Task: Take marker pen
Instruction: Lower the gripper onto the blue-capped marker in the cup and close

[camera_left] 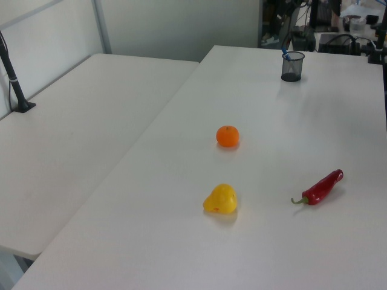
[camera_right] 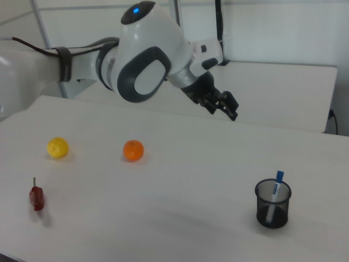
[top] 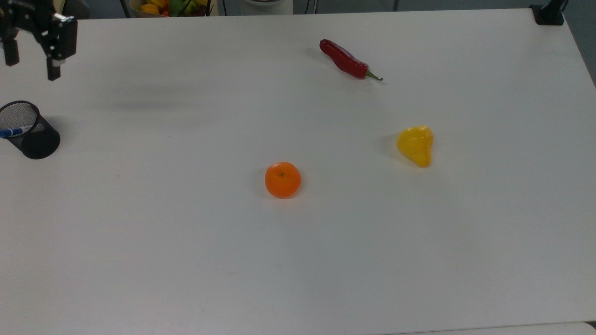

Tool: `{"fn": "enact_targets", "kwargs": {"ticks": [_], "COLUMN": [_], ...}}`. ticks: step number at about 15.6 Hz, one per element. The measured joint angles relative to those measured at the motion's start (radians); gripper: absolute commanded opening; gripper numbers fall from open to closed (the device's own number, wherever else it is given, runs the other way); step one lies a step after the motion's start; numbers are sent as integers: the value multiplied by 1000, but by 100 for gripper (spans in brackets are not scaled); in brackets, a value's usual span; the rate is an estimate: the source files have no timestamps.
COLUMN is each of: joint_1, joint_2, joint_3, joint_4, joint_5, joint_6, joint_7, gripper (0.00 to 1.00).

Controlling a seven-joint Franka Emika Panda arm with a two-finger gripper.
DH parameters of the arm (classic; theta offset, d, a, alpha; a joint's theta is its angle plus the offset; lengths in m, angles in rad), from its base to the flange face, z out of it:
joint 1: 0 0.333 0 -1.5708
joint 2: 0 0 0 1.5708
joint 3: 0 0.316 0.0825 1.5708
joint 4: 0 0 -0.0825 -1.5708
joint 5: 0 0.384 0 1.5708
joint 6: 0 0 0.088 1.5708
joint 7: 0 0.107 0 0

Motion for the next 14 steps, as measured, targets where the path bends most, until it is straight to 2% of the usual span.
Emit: {"fn": "enact_targets", "kwargs": {"ticks": [3, 5, 9, 14], "joint_1": [-8, -24, -49, -54], "joint_2": [50, 82, 156, 233], "joint_3": [-22, -23, -23, -23], "joint_4": [-1, -2, -3, -2], "joint_5": [1, 4, 69, 79], "joint_6": [82, 129, 250, 344], "joint_7": [8, 8, 9, 9], "gripper": [75, 77, 77, 76]}}
